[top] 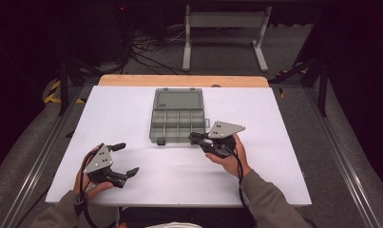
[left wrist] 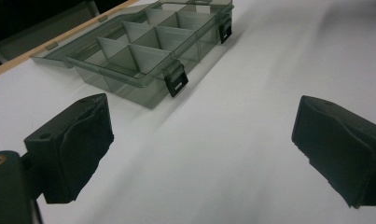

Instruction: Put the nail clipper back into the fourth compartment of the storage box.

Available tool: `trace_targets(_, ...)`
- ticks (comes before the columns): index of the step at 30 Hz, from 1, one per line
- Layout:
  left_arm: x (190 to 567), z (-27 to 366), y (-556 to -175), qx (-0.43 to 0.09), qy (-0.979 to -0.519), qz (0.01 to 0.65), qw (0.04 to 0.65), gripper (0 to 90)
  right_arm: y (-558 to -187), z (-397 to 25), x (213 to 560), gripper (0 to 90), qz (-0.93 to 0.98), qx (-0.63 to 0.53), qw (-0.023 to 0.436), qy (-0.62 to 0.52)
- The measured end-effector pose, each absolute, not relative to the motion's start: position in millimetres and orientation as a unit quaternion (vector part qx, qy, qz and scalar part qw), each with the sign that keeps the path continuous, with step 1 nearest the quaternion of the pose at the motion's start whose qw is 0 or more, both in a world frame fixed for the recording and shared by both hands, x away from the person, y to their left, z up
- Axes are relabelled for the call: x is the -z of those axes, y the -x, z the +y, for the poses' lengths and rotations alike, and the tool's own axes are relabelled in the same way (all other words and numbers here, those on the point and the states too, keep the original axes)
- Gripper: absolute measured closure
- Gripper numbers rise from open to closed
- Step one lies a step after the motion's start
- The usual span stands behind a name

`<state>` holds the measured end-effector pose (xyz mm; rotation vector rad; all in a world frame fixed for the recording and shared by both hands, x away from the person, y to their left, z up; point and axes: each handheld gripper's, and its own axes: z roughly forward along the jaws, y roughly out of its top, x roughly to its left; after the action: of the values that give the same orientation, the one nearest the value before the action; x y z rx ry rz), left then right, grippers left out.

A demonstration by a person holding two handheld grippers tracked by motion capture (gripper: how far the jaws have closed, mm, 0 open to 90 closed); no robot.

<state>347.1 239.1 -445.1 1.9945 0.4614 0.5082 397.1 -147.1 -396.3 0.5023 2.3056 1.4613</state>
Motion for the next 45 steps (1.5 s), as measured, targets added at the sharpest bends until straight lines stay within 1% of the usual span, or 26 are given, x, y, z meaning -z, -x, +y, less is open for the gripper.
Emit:
trace_targets(25,445,238,-347,-0.205,-0.823,0.188,0.495,5.7,-406,-166,390,80.7,0.796,-0.529,0.205,-0.212)
trace_targets(45,445,237,-347,-0.206,-0.823,0.184,0.497,5.7,-422,-167,389,80.7,0.786,-0.528,0.219,-0.235)
